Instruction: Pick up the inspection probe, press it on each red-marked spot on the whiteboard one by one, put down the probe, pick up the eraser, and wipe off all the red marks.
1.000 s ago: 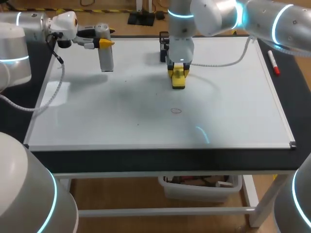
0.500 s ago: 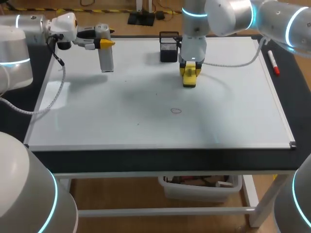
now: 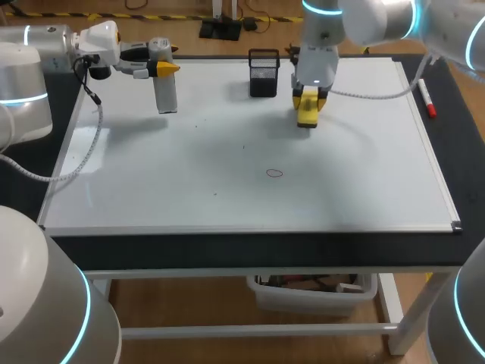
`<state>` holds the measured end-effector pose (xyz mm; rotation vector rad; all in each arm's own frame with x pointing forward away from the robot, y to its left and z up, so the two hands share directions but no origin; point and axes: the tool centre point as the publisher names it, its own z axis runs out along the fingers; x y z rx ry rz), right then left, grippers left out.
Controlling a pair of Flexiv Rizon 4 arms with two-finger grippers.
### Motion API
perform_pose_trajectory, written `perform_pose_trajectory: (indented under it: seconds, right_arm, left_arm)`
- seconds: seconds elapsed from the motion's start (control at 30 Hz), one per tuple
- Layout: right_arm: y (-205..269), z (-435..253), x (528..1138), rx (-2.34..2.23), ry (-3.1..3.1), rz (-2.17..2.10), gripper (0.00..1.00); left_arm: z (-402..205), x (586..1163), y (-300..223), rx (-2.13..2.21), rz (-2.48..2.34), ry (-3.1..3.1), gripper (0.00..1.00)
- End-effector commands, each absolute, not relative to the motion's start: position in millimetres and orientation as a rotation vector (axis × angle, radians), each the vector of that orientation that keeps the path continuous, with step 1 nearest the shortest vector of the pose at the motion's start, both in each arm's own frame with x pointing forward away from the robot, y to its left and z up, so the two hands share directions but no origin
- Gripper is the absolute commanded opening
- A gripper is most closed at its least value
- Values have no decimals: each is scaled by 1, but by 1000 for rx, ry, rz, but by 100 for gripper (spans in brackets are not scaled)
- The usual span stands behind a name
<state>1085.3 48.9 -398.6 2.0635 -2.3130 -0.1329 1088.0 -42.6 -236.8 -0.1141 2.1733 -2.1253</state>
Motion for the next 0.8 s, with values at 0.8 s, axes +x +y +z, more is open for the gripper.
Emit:
perform_pose_trajectory:
  seconds: [0.8]
  right_arm:
    - [-105,-365,1024,1858,-2487,-27,0]
  left_arm:
    - [-235,1085,-43,-119,-2118,2170,0]
